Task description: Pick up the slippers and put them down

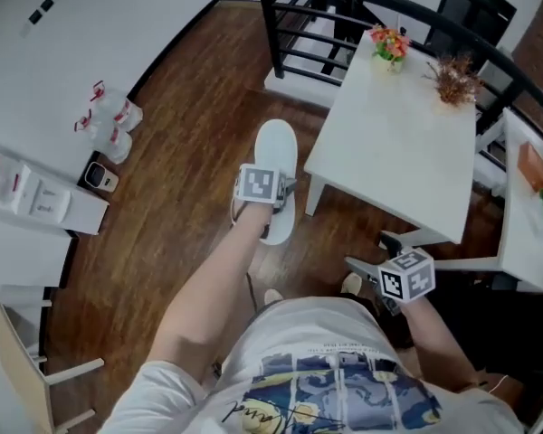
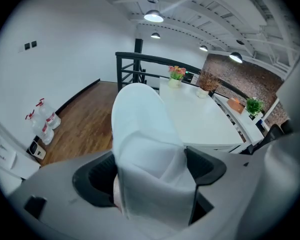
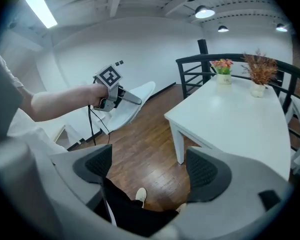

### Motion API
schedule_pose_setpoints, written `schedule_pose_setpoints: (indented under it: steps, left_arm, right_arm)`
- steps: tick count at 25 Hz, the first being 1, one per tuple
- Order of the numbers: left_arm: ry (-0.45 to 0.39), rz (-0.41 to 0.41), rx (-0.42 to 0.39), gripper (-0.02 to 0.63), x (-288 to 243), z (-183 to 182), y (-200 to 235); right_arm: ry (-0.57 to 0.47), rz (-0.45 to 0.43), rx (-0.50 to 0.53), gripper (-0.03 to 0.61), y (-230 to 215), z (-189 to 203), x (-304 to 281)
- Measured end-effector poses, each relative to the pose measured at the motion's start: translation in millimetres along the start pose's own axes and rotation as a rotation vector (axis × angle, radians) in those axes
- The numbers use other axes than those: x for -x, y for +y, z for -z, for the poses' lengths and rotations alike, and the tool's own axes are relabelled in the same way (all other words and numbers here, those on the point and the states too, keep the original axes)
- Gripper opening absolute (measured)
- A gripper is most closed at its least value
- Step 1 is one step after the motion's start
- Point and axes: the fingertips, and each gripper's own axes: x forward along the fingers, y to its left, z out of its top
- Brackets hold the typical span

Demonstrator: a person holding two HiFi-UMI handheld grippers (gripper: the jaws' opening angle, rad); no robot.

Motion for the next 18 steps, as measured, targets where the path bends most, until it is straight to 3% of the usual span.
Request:
schedule_pose_setpoints:
  steps: [4, 9, 13, 18]
  left_arm:
    - [0.003, 0.018, 0.072, 0.425, 30.3, 39.6, 80.8]
    - [0.039, -0.02, 0.147, 0.422, 39.8, 91.8, 172.8]
    - [0.056, -0.048, 0.22, 0.422, 16.6, 126.5, 220.1]
    - [0.063, -0.077, 0.32, 0.422, -48.4, 155.9, 274.3]
  right_arm:
    - [0.028, -0.025, 0.013, 0.471, 73.0, -2.4, -57.3]
    - [0.101, -0.05, 0.072, 0.471, 137.7, 4.0, -125.5]
    - [0.213, -0.076, 0.143, 0.471, 158.2, 24.5, -170.8]
    - [0.312, -0.099, 0.209, 0.471, 141.3, 48.2, -263.2]
